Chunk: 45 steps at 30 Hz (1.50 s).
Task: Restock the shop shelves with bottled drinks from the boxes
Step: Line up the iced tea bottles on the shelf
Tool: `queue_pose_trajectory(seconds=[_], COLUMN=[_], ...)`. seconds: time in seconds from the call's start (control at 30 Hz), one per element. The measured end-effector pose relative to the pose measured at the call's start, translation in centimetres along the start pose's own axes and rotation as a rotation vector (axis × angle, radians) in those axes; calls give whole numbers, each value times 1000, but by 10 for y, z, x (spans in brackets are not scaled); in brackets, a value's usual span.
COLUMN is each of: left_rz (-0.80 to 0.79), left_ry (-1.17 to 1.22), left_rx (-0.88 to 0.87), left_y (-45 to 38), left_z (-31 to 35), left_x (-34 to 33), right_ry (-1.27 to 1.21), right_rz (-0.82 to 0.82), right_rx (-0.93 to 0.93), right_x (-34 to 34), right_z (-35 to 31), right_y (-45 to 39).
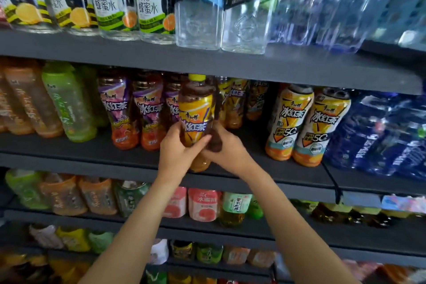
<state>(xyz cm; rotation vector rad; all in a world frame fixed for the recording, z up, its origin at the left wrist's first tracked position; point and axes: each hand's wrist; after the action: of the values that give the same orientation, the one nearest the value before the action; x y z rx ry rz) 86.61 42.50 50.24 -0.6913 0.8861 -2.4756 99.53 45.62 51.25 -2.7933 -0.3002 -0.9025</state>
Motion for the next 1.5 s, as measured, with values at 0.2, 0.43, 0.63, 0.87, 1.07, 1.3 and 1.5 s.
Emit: queue_pose_trajectory(seconds=[0.2, 0.43, 0.63, 0.87, 1.07, 1.3, 1.5], left_rz=[-51, -58, -78, -70, -77, -62, -67], left_ry=[-18, 10, 63, 58, 83, 115, 126], left_rx=[10, -31, -22, -50, -63, -77, -81], left_y=[-2, -2, -2, -2, -1, -2, -1], left_z=[-3, -7, -9, -16, -17, -20, -24], left_x=[18, 21, 22, 18, 19, 17, 16], right_ry=[-137, -177, -297, -158, -167, -161, -317], right_rz=[312, 529, 568, 510, 456, 361, 587], right_rx=[-287, -441, -496, -553, -516, -520, -386], right_x=[30, 9, 5, 9, 14, 17, 1], right_z=[15, 12, 21, 26, 31, 26, 24], right_y=[-47, -87, -96, -115, -119, -121, -87])
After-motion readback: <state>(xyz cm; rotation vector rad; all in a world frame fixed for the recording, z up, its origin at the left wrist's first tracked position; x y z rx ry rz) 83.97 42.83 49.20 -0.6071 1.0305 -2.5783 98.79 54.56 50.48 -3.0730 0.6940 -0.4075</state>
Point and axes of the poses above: each hand's wrist, its own y-axis away from the middle knuckle, its own x-axis out of the back of the hand, z = x × y, and after that the axes turned 14 degrees about -x, right-handed
